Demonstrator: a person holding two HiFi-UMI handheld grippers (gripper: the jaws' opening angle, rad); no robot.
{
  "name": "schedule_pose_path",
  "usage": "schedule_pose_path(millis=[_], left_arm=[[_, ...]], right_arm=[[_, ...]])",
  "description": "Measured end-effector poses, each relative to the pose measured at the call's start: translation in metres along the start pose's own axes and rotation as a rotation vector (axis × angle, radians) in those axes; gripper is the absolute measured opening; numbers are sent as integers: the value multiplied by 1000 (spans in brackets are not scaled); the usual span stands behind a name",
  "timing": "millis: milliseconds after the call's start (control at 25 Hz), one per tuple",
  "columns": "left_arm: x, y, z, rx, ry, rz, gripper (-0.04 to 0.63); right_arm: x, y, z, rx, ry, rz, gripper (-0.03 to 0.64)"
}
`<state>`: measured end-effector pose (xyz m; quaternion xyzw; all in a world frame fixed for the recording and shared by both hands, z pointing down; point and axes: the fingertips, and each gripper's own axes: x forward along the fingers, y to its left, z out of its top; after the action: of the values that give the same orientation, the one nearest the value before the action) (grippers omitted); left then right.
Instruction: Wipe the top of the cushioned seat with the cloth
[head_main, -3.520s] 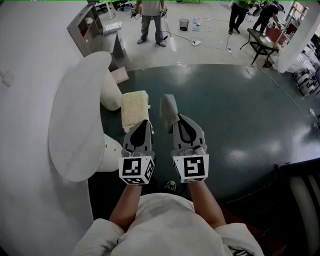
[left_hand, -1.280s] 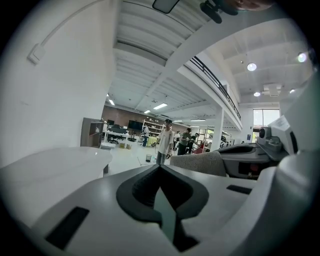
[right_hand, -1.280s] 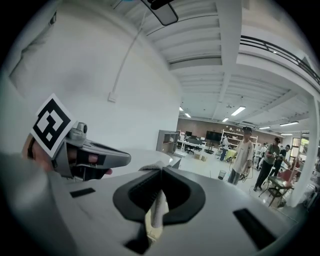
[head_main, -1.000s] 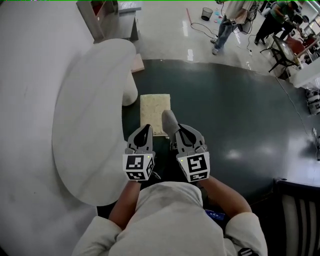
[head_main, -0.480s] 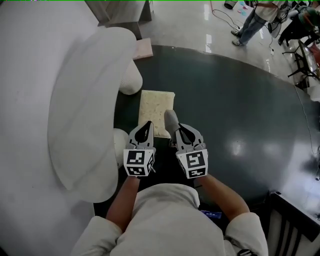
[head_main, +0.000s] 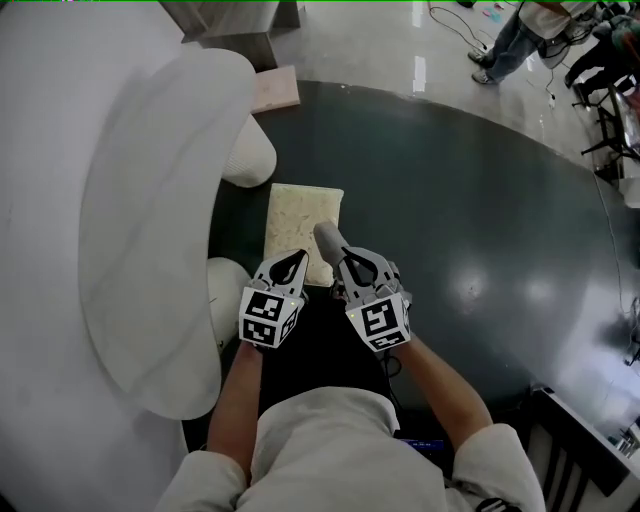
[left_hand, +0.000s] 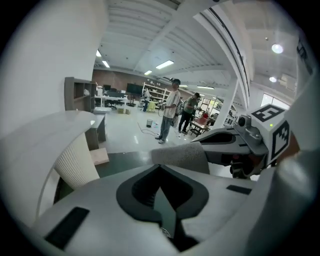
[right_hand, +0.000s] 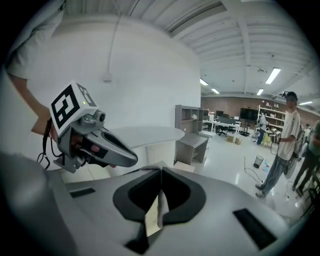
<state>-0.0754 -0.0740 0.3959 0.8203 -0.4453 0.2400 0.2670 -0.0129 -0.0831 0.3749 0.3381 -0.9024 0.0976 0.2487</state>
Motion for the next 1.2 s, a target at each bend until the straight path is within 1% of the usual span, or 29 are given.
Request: schedule_pose_path(millis=[80, 160, 280, 400, 480, 560, 640, 720, 800, 920, 1040, 1200], left_arm=[[17, 8, -12, -9, 30, -56, 11], [33, 18, -25, 23, 54, -78, 11], [48, 34, -42, 135, 76, -74, 11], [64, 45, -57, 229, 91, -81, 12], [76, 50, -64, 309, 95, -96, 17], [87, 53, -71, 398, 96, -126, 106], [97, 53, -79, 483, 104, -165, 174], [105, 48, -87, 556, 111, -214, 207], [111, 37, -98, 613, 120, -276, 215], [119, 25, -117, 684, 161, -351, 215], [127, 20, -128, 744, 182, -381, 215], [137, 10, -144, 792, 194, -444, 204]], right_arm=[[18, -6, -10, -43, 9, -14, 12], [36, -9, -24, -51, 19, -3, 12], [61, -5, -44, -22, 28, 64, 12], [82, -6, -61, -26, 46, 111, 12], [96, -7, -75, -35, 69, 146, 13], [109, -4, -87, -70, 87, 198, 13], [116, 4, -93, -122, 90, 269, 13], [117, 12, -101, -172, 95, 341, 14], [117, 20, -112, -217, 111, 399, 14], [114, 26, -125, -258, 134, 458, 14], [114, 30, -133, -273, 142, 508, 14], [116, 34, -149, -271, 164, 553, 14]])
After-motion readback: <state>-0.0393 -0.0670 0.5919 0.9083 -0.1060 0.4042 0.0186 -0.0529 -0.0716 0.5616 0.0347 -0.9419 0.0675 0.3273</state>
